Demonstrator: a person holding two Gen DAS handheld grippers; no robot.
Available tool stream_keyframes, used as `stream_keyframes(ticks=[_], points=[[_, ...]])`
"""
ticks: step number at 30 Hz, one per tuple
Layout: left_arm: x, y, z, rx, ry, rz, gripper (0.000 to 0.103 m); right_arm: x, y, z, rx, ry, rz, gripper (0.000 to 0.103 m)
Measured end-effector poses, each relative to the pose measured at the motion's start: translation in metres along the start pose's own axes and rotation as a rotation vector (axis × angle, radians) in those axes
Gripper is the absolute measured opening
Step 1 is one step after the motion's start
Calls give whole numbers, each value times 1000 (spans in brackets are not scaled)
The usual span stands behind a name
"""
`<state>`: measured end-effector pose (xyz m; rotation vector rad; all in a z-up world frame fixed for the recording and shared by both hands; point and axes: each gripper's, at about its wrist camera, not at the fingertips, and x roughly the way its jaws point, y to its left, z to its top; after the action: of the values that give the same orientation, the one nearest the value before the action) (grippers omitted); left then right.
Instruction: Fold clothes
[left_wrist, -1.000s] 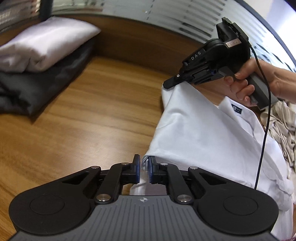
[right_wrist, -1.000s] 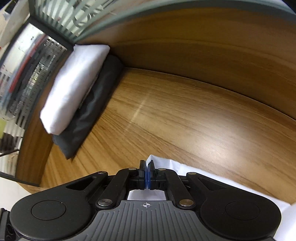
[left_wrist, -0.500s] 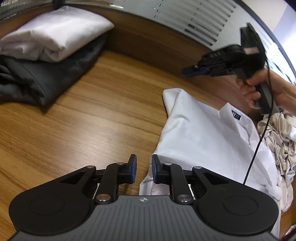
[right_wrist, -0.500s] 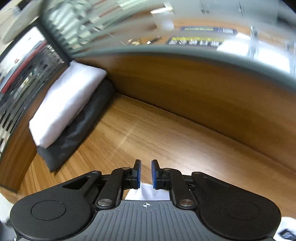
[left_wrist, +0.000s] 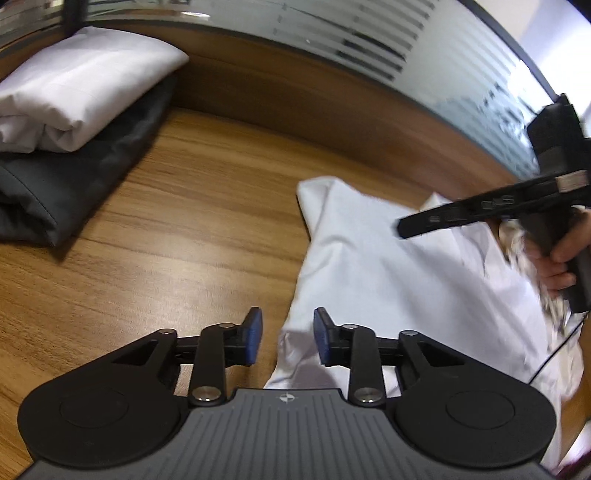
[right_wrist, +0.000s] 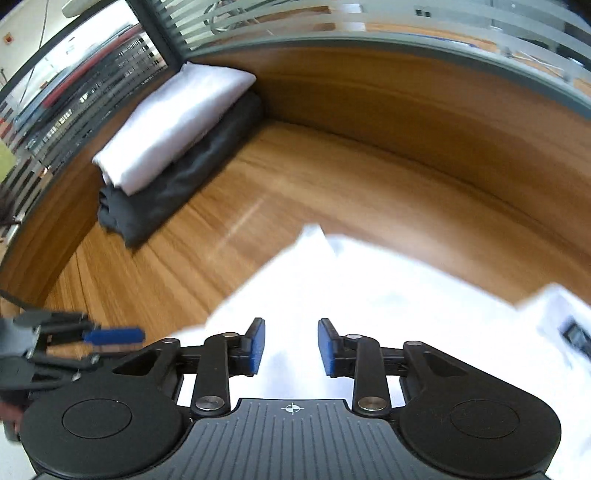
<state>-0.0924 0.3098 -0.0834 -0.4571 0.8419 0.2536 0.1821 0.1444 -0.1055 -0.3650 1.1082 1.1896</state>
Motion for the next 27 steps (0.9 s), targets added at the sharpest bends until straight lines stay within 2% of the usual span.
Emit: stream_keyframes(ticks=[3, 9, 11, 14, 19, 24, 27], points=[[3, 2, -6, 33, 25, 0, 36, -23, 3, -27, 21, -10, -49, 42], [14, 1, -5, 61, 35, -14, 36, -81, -5, -97, 140, -39, -179, 42], [19, -3, -3, 81, 41, 2, 36, -99, -10, -121, 212, -58, -230, 42], [23, -8, -4, 106, 38, 82, 30, -126, -16, -157, 338, -85, -298, 42], [15, -10, -9, 128, 26, 106, 25, -172, -29, -228, 551, -139, -445, 43], [11, -11, -9, 149, 29, 108, 25, -199, -45, -289, 778, -198, -511, 45], [10, -13, -10, 169, 28, 110, 25, -199, -55, -313, 862, -232, -525, 45]])
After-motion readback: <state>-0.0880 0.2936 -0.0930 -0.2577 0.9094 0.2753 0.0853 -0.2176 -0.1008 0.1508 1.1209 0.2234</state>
